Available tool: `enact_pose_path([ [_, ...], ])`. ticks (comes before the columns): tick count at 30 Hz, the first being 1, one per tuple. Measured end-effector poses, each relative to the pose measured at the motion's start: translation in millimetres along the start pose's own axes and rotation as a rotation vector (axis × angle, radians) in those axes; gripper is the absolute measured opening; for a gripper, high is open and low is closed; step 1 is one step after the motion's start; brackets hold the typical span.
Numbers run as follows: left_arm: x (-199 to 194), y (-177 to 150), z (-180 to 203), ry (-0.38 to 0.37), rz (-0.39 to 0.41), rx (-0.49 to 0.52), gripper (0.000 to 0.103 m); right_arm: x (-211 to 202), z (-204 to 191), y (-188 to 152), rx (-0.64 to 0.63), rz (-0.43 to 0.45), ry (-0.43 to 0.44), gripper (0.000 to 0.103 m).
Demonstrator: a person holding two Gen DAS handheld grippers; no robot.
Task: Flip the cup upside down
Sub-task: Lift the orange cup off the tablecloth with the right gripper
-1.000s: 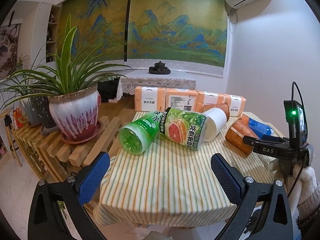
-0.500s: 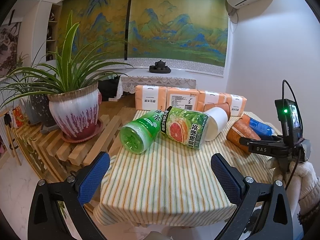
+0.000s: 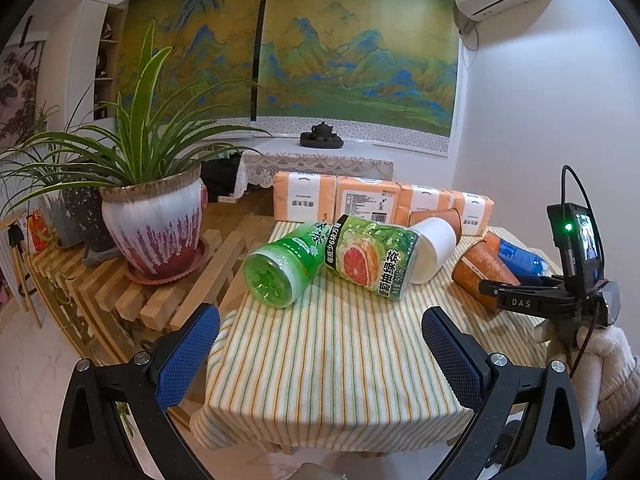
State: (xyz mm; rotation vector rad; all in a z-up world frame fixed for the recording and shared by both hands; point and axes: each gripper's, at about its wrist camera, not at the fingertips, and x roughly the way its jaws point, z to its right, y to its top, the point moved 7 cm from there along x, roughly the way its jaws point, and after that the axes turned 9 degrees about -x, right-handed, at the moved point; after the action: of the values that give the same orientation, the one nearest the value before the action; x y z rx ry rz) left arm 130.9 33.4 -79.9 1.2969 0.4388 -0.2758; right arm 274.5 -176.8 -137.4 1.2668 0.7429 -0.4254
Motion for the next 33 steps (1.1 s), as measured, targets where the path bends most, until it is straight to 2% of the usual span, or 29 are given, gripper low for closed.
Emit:
enact_pose_path([
  [13, -16, -2, -2, -0.007, 0.009, 0.001, 0.102, -30, -28, -23, 0.047, 0.035, 0.032, 0.056],
  [22, -27, -3, 0, -0.013, 0.018, 0.002, 0.102, -65, -41, -32, 0.050, 0.102, 0.026, 0.056],
  [33, -31, -9, 8, -0.016, 0.018, 0.021, 0.102, -72, -55, -45, 0.096, 0.116, 0.051, 0.056],
])
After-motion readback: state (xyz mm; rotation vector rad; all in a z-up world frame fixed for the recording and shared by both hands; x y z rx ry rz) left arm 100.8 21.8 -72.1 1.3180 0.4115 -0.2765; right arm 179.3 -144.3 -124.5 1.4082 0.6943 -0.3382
